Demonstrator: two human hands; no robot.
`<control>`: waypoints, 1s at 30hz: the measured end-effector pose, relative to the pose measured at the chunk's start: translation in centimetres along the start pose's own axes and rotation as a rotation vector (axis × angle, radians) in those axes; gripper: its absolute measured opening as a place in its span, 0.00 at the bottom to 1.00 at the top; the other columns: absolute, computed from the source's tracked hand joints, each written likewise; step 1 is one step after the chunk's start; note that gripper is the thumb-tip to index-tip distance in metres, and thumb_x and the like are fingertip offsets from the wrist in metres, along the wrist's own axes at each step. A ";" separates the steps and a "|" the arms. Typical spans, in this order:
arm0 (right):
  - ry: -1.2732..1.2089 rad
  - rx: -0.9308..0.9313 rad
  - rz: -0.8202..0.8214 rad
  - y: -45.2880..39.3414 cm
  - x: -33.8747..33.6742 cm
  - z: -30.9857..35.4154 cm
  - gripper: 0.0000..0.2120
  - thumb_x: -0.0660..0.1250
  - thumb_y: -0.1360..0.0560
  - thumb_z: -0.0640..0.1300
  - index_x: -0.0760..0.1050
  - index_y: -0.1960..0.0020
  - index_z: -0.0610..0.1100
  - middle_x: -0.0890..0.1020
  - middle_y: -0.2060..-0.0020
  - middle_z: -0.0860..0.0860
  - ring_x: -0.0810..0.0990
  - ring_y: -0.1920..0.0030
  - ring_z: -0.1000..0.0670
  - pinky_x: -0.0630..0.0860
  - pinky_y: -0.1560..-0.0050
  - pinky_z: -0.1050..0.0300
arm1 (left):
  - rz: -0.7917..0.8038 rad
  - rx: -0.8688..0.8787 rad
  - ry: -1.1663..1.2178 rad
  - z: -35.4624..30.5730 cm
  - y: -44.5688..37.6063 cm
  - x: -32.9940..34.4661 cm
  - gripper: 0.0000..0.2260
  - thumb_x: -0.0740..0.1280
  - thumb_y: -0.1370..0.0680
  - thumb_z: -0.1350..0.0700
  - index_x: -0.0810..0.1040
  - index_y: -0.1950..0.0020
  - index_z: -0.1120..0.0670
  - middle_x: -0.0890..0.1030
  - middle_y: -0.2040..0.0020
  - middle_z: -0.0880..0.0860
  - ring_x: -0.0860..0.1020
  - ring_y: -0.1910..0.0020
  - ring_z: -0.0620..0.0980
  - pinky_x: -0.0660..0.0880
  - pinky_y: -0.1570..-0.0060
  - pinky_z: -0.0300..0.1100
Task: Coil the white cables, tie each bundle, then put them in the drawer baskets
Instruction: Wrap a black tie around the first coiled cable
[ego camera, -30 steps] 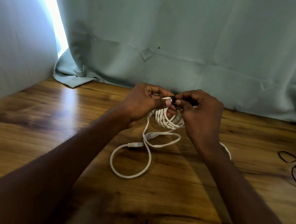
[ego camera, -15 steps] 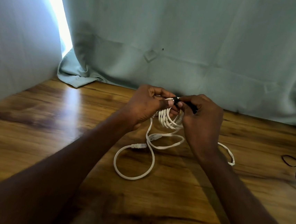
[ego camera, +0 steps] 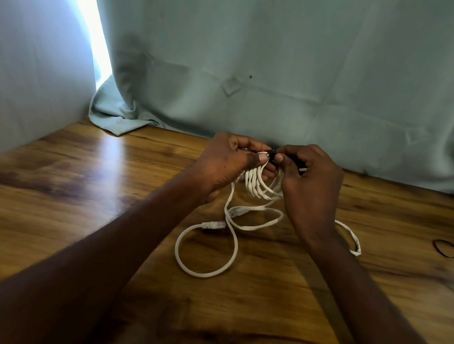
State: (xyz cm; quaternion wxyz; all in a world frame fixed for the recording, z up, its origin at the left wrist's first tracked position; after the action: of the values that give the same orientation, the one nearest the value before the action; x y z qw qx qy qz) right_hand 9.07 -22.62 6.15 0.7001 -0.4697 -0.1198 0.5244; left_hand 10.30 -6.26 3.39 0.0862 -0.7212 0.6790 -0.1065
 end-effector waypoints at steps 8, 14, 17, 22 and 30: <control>0.018 -0.017 0.057 -0.2 0.6 0.0 0.13 0.73 0.22 0.36 0.84 0.39 0.43 0.85 0.49 0.51 0.83 0.50 0.54 0.82 0.46 0.56 | -0.043 -0.053 0.058 0.1 -0.1 -0.4 0.10 0.69 0.21 0.67 0.82 0.41 0.66 0.86 0.53 0.64 0.87 0.54 0.60 0.84 0.54 0.48; 0.030 -0.016 0.036 -0.2 0.2 0.1 0.12 0.72 0.22 0.37 0.84 0.40 0.44 0.84 0.49 0.51 0.82 0.52 0.56 0.80 0.49 0.63 | -0.030 -0.100 0.137 0.6 -0.2 -0.3 0.10 0.69 0.22 0.68 0.81 0.41 0.67 0.86 0.51 0.66 0.86 0.54 0.61 0.84 0.50 0.52; 0.020 0.007 0.030 -0.1 0.1 0.2 0.11 0.71 0.22 0.37 0.85 0.40 0.44 0.85 0.50 0.51 0.83 0.52 0.55 0.82 0.49 0.60 | -0.020 -0.103 0.140 0.7 -0.2 -0.2 0.10 0.70 0.22 0.68 0.81 0.42 0.67 0.86 0.51 0.66 0.86 0.52 0.62 0.83 0.47 0.54; -0.082 0.099 -0.026 -0.1 -0.4 -0.3 0.12 0.71 0.26 0.36 0.85 0.44 0.44 0.85 0.55 0.52 0.84 0.57 0.56 0.79 0.56 0.67 | -0.025 -0.056 0.117 0.5 -0.2 0.0 0.09 0.71 0.23 0.68 0.83 0.43 0.65 0.86 0.49 0.65 0.85 0.47 0.64 0.80 0.40 0.58; -0.115 0.091 -0.054 -0.1 -0.6 0.1 0.12 0.72 0.26 0.36 0.85 0.44 0.44 0.85 0.54 0.52 0.84 0.56 0.57 0.77 0.57 0.71 | -0.001 0.036 0.119 -0.7 0.3 0.5 0.10 0.68 0.21 0.69 0.81 0.41 0.67 0.86 0.53 0.63 0.87 0.59 0.53 0.83 0.56 0.44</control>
State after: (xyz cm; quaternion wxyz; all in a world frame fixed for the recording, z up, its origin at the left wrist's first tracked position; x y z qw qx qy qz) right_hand 8.85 -23.09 6.47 0.7266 -0.4029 -0.1484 0.5363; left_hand 9.88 -6.74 3.98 0.0586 -0.7123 0.6805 -0.1613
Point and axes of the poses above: each hand's wrist, its own y-axis away from the middle knuckle, its own x-axis out of the palm, z = x × y, the point moved 7 cm from there along -y, towards the middle knuckle
